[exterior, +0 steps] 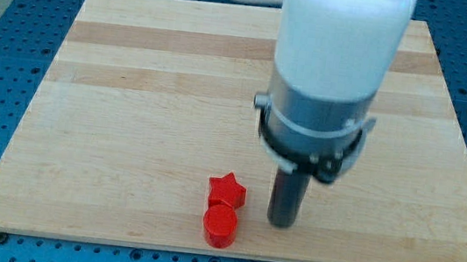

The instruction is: Slide the red circle to the bottom left of the red star

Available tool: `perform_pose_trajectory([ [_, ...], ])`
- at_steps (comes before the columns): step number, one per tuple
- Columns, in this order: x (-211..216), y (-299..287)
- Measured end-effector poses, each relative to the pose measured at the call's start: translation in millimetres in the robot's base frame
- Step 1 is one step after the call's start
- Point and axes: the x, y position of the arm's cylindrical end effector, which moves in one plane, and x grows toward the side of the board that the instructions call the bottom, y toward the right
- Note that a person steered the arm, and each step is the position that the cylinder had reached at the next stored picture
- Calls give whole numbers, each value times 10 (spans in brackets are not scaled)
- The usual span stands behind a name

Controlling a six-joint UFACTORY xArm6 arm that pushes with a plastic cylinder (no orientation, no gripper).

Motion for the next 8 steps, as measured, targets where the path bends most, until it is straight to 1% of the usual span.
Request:
perform_pose_trajectory([
  [1,202,-58],
  [5,206,-259],
  [7,202,-976],
  [8,202,-1212],
])
